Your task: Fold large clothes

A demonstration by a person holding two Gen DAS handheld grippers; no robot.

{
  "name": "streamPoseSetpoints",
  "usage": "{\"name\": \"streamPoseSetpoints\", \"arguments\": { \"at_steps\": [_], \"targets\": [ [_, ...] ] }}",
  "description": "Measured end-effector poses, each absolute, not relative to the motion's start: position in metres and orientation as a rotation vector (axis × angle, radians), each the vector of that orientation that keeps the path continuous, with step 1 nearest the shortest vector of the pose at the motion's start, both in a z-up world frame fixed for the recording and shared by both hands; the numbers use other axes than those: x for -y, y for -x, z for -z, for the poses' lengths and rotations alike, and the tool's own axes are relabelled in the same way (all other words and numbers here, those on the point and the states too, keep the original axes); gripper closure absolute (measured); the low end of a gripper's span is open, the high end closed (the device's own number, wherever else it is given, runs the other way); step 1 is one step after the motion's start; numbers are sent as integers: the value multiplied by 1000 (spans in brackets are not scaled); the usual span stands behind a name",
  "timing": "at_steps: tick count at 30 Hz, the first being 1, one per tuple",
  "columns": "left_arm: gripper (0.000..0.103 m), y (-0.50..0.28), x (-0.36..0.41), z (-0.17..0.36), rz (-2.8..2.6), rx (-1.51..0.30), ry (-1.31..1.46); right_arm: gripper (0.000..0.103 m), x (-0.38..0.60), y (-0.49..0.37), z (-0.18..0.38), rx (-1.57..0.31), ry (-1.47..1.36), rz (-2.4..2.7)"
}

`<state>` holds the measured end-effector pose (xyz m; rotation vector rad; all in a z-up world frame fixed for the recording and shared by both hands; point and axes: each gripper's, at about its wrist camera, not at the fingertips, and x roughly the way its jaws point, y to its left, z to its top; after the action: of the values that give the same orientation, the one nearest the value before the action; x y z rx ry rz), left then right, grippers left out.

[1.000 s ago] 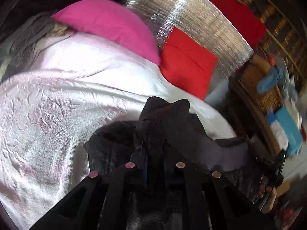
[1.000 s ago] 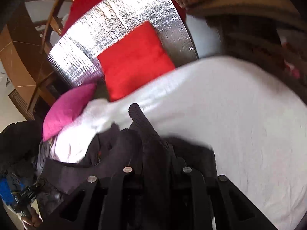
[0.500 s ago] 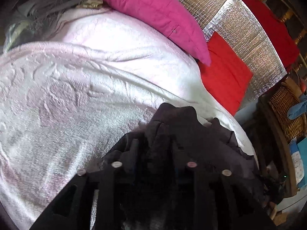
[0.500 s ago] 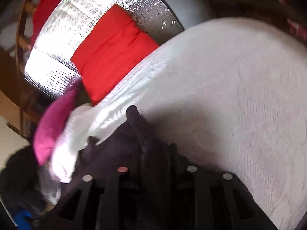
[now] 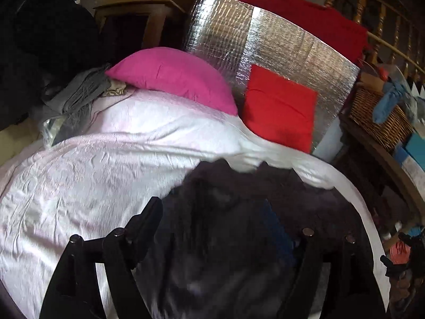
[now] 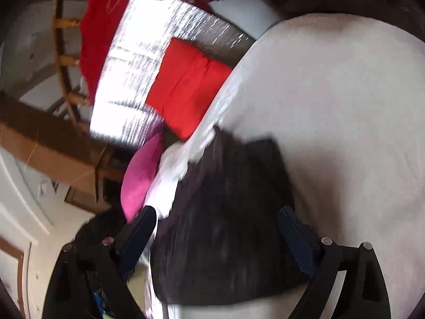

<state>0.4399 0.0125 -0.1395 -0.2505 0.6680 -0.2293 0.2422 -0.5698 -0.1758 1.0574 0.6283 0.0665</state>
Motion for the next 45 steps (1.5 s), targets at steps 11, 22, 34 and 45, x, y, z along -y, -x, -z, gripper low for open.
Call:
{"name": "streamPoseSetpoints", "arguments": {
  "at_steps": [11,22,34,45],
  "targets": [
    [21,-361,-46,228,217,-949,597,13,504,-203,219,-780,-1053,3],
    [21,-395,-58,262,137,-1009,854,13,502,-244,244,-744,-1092,87],
    [40,-411,-67,275,89,-848,992,29,509,-269,247,-579,-1064,189],
    [65,-404,-60,242,112,-820,784,64,500,-243,215,-594,-874,163]
  ]
}}
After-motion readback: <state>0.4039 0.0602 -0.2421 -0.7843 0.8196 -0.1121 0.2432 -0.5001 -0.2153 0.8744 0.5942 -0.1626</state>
